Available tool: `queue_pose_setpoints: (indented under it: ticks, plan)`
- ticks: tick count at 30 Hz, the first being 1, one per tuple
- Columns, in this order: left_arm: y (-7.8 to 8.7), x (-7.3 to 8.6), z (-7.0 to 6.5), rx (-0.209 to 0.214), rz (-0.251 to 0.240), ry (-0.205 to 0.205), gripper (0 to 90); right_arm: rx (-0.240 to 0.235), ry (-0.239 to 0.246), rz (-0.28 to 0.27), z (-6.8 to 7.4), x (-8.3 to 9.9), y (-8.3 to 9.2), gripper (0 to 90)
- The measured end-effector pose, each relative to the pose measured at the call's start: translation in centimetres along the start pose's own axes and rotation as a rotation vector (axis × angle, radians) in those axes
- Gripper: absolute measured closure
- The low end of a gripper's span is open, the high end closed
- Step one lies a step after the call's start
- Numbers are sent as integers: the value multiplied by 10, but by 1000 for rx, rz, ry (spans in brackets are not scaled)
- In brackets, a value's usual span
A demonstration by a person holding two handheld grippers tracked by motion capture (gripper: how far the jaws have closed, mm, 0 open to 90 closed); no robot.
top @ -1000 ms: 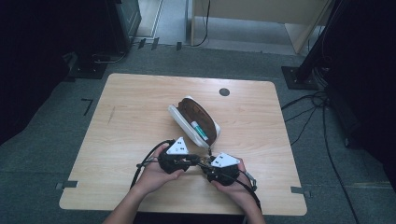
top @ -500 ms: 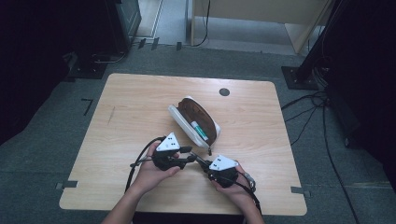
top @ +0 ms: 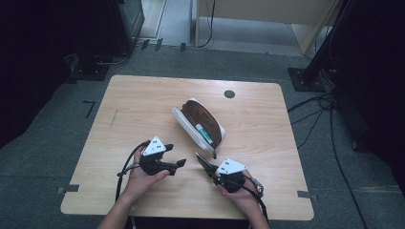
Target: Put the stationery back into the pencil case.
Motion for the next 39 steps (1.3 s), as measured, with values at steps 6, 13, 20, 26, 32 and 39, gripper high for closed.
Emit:
queue_pose_setpoints:
  ticks: [6,13,20,26,32,39]
  plan:
    - [11,19,17,-48,25,49,98,8,-7,-24,0,-7,8,735]
    - [27,37,33,-121,28,85,97,16,-35,-49,-4,-19,22,735]
    - [35,51,50,-213,53,82,79,26,-70,-77,-11,-33,37,735]
    - [34,60,61,-309,121,54,26,30,-89,-98,-16,-46,46,735]
    - [31,63,62,-358,159,27,26,34,-98,-102,-16,-58,48,735]
    - [29,65,62,-365,178,37,26,53,-102,-93,-20,-70,50,735]
Point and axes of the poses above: each handheld gripper's, and its own axes: y roughly backward along the jaws, x roughly out of its underside, z roughly to its left, the point moved 4 cm from there along -y, roughly forward along the jaws, and after that the axes turned 3 degrees about -y, right-handed, at the moved point
